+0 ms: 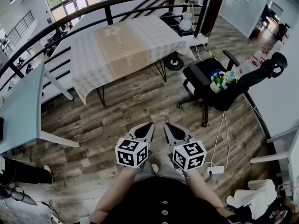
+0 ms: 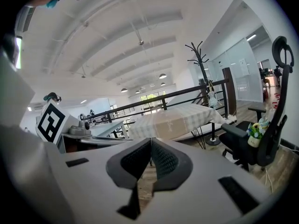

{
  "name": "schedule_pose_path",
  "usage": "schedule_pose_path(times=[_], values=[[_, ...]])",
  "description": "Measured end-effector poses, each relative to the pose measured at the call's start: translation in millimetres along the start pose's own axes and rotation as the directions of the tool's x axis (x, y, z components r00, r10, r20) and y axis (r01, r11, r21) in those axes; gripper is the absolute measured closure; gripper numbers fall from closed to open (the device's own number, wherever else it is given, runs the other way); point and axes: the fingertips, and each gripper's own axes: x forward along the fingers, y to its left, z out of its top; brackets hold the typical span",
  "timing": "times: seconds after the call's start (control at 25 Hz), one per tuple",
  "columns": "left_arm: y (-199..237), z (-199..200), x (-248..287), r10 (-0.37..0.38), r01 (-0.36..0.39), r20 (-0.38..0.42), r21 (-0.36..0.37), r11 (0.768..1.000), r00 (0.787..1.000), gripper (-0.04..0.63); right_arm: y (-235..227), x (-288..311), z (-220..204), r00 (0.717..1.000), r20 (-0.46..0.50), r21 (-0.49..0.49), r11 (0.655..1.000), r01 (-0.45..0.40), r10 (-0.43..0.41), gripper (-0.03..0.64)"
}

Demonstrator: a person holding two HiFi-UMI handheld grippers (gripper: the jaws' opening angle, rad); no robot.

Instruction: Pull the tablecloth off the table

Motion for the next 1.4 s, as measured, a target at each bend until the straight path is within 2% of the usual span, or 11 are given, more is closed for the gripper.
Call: schedule_pose_path(times=[0.24, 0.48, 0.84, 1.12, 1.4], values=[[-3.7, -2.6, 26.7, -0.012, 0.013, -0.028, 0.005, 1.0, 1.0, 0.575, -25.6, 6.9, -3.2, 1.0, -0.017, 0.037, 0.999, 0.005, -0.004, 0.589], [28.8, 19.1, 63.4, -0.015, 0.015, -0.032, -0.004, 1.0, 0.999, 0.575, -53.3, 47.3, 12.2, 1.0, -0.022, 0.051, 0.998, 0.023, -0.021, 0.589], [102.3, 80.7, 137.5, -0.04, 0.039, -0.026, -0.006, 0.999, 0.999, 0.575, -103.2, 143.0, 59.6, 0.998, -0.027, 0.056, 0.997, 0.054, -0.053, 0.589], [161.5, 140.9, 187.0, -0.083, 0.084, 0.027, -0.016, 0.996, 0.996, 0.575, -141.7, 216.9, 105.7, 0.996, -0.026, 0.035, 0.996, 0.085, -0.084, 0.591], [206.2, 173.6, 224.2, -0.122, 0.123, 0.03, -0.014, 0.992, 0.992, 0.575, -150.9, 280.9, 128.2, 0.997, -0.03, 0.033, 0.997, 0.072, -0.071, 0.589]])
